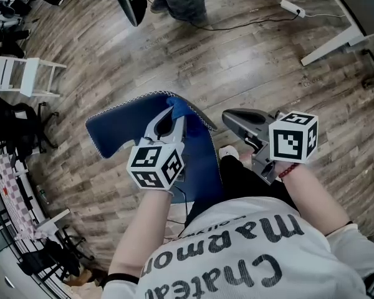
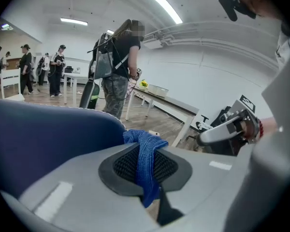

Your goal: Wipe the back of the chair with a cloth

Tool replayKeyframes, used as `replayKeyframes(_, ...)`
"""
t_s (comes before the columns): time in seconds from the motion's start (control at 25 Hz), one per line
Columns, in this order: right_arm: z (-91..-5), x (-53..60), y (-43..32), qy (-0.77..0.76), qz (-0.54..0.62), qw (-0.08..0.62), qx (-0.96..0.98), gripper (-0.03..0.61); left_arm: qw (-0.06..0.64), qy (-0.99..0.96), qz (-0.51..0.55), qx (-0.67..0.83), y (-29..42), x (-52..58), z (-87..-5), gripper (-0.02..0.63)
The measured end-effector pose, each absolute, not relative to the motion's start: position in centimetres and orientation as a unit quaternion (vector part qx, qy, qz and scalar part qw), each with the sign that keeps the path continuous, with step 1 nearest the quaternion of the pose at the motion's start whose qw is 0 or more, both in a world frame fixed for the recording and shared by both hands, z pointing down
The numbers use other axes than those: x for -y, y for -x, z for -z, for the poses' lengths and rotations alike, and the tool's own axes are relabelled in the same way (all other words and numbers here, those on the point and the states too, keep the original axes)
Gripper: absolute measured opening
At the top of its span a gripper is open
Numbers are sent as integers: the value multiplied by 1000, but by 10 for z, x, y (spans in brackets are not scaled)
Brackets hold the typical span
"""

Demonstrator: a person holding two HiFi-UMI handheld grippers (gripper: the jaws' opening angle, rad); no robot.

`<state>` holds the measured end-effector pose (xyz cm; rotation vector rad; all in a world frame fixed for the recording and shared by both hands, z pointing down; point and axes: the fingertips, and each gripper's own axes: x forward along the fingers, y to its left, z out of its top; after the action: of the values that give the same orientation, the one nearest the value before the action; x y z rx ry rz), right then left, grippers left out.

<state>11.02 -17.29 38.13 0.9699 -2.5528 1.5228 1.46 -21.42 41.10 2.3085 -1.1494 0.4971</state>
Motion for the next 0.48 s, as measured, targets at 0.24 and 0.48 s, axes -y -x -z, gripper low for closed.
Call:
replayKeyframes(0.24, -384, 172, -106, -302, -490, 15, 817, 15, 267, -873, -147, 381, -12, 211, -409, 43)
replayKeyframes(0.48, -383, 174, -92, -286, -491, 23, 823, 15, 293, -811, -137, 488, 92, 215, -430, 43)
